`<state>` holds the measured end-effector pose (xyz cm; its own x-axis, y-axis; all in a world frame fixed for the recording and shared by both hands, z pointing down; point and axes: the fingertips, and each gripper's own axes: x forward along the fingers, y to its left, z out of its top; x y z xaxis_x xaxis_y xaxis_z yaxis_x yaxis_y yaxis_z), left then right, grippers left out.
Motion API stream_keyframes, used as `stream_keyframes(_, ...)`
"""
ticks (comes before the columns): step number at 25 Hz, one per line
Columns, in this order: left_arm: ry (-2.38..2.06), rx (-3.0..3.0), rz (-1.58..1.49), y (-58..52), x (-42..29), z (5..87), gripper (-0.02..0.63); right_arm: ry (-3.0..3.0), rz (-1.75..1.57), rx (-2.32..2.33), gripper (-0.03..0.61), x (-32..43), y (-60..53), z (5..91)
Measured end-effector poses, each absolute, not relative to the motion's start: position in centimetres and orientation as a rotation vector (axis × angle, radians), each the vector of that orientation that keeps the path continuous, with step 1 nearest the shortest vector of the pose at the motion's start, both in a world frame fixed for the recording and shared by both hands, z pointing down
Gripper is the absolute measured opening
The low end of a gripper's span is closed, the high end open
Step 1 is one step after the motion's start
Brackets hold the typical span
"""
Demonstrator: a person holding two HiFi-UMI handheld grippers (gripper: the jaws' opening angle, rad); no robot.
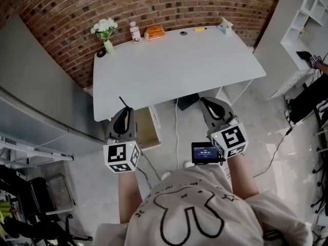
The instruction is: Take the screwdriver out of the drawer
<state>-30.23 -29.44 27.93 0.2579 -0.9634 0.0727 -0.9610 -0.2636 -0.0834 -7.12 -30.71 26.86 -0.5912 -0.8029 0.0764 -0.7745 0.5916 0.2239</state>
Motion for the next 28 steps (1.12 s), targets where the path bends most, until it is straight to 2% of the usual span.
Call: stream_keyframes(28,1.868,-2.474,-0.158,-29.1,-30.2,27.7,0.063,-2.657,-0.232,1.365,0.018,-6.5,-30.8,26.5)
